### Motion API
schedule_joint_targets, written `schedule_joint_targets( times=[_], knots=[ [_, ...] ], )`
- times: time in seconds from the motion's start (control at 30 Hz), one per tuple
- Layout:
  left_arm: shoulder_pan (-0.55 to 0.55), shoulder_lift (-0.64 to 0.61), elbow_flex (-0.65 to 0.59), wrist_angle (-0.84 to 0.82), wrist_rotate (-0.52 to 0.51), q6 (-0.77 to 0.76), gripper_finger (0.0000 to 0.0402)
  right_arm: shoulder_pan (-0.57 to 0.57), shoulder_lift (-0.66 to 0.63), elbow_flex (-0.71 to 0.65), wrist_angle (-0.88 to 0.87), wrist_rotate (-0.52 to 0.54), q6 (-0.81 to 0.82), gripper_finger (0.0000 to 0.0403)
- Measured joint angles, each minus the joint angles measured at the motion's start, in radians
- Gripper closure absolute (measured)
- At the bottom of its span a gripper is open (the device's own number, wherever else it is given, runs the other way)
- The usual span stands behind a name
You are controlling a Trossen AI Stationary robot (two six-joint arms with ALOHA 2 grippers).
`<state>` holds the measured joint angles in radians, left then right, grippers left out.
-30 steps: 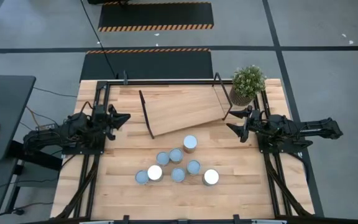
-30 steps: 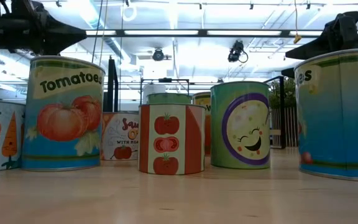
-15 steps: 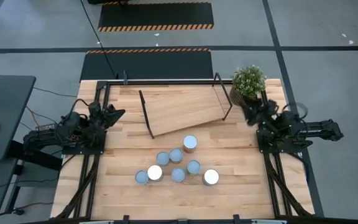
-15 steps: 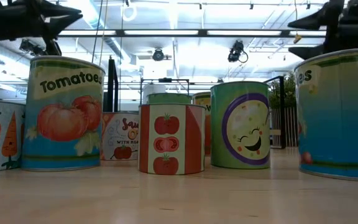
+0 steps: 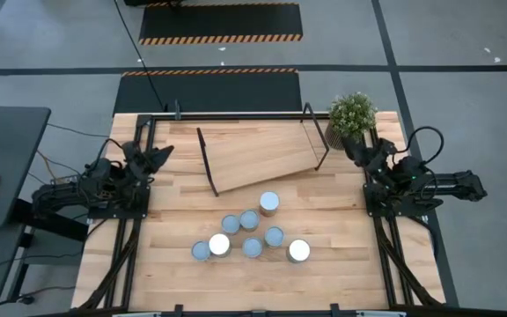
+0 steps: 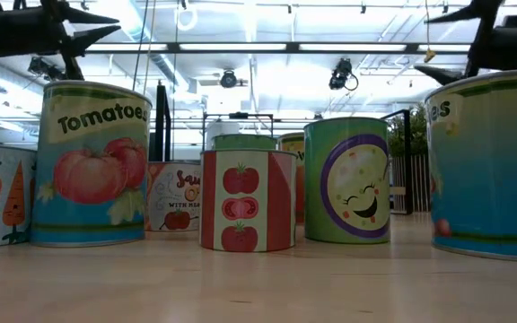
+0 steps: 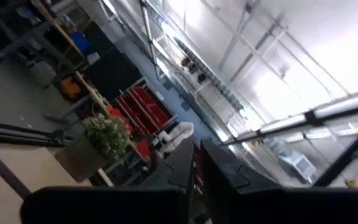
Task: Pick and place cans onto a shelf
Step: Put the canned pineapple on the shelf
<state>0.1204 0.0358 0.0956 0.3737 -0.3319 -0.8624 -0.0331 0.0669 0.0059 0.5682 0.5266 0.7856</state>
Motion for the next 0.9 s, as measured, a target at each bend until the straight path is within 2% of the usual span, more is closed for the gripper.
schedule_joint_targets(
  times=[0.13, 0.27, 0.37, 0.6, 0.73, 0.9],
  knots=[
    [0.000, 0.059, 0.000, 0.092, -0.024, -0.009, 0.0365, 0.000, 0.000, 0.001, 0.000, -0.061, 0.035, 0.0055],
    [0.000, 0.138, 0.000, 0.181, -0.015, -0.014, 0.0365, 0.000, 0.031, 0.050, -0.025, -0.189, -0.049, 0.0055],
    [0.000, 0.194, 0.000, 0.205, -0.012, -0.044, 0.0365, 0.004, 0.108, 0.146, -0.166, -0.277, -0.129, 0.0055],
    [0.000, 0.282, 0.000, 0.205, -0.012, -0.157, 0.0365, 0.029, 0.417, 0.406, -0.511, -0.353, -0.307, 0.0055],
    [0.000, 0.298, 0.000, 0.206, -0.012, -0.206, 0.0365, 0.040, 0.607, 0.517, -0.613, -0.399, -0.387, 0.0055],
    [0.000, 0.298, 0.000, 0.204, 0.030, -0.192, 0.0365, 0.054, 0.822, 0.624, -0.678, -0.417, -0.426, 0.0055]
  ],
)
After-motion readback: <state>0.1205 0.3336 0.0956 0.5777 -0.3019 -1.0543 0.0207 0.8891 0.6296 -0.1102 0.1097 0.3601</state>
